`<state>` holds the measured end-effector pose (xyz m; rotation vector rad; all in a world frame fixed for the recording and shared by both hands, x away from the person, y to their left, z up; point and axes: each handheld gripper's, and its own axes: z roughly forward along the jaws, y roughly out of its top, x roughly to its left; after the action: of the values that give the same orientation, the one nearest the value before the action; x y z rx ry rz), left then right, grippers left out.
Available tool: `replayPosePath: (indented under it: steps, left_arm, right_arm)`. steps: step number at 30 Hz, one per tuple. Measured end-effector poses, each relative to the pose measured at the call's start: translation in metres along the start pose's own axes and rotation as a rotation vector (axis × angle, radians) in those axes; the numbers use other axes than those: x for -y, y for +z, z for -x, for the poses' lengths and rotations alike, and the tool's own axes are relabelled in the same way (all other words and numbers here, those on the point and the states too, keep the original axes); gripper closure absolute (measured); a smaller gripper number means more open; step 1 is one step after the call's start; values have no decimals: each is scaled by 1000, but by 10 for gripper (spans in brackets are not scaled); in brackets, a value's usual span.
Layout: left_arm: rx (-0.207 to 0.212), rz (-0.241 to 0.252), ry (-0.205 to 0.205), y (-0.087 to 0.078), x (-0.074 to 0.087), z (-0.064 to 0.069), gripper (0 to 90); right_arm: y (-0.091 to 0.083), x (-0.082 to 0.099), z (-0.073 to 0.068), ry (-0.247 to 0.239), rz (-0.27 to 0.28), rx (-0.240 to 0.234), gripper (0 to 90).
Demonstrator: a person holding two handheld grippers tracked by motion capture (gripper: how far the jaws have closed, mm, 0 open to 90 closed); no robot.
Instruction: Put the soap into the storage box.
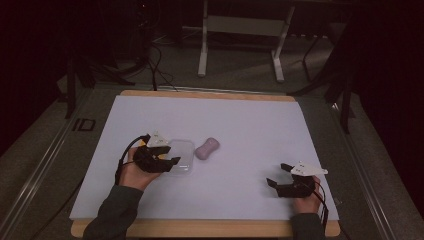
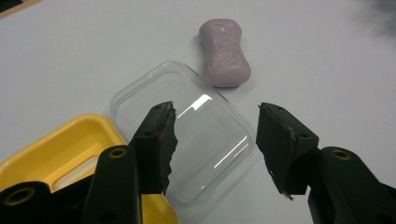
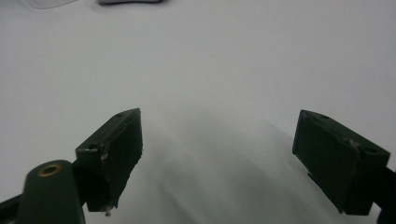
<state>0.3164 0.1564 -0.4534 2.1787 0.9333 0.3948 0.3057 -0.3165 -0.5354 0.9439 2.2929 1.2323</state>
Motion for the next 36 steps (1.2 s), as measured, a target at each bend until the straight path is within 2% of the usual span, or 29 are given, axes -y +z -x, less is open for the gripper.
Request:
replayPosePath:
  steps: [13, 18, 32, 36]
  left_arm:
    - [9, -2, 1, 7, -13, 0, 473]
    - [11, -8, 14, 10, -19, 2, 473]
    - [12, -36, 20, 20, -31, 0, 473]
    - [14, -53, 37, 23, -35, 1, 473]
  right_arm:
    - [0, 0, 0, 1, -4, -1, 157]
    - [0, 0, 0, -1, -3, -2, 157]
    - [1, 0, -1, -11, -7, 0, 157]
    - [1, 0, -1, -11, -8, 0, 157]
